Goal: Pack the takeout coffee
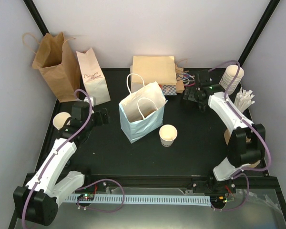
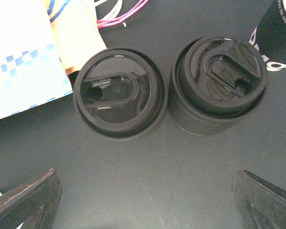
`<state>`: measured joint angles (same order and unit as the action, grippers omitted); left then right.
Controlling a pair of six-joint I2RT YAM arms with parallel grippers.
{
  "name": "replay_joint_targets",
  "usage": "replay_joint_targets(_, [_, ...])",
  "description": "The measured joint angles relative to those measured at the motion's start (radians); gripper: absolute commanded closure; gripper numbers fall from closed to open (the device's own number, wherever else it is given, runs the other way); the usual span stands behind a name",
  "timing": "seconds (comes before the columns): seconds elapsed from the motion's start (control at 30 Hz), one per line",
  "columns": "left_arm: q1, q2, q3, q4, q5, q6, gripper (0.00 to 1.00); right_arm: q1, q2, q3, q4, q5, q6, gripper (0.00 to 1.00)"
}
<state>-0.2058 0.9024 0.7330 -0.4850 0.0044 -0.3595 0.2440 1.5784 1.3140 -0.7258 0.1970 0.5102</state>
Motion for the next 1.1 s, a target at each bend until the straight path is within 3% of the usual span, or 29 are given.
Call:
replay_joint_targets(0.23, [0.004, -0.047, -0.138, 0.256, -0.013, 0.071, 0.01, -0.016, 0.172, 0.126, -0.006, -0.022, -0.018, 0.0])
replay_joint_targets(0.43, [0.012, -0.056, -0.299, 0.504, -0.109, 0.204, 0.01, -0.016, 0.253, 0.194, -0.021, -0.025, -0.026, 0.0])
replay_joint_targets(0.83, [0.143, 0.221, -0.411, 0.968, -0.173, 0.33, 0.02, -0.016, 0.326, 0.249, -0.032, -0.024, -0.026, 0.0])
replay_joint_targets(1.1, [0.204, 0.303, -0.427, 1.131, -0.126, 0.366, 0.03, -0.016, 0.384, 0.3, -0.063, -0.015, -0.026, 0.05])
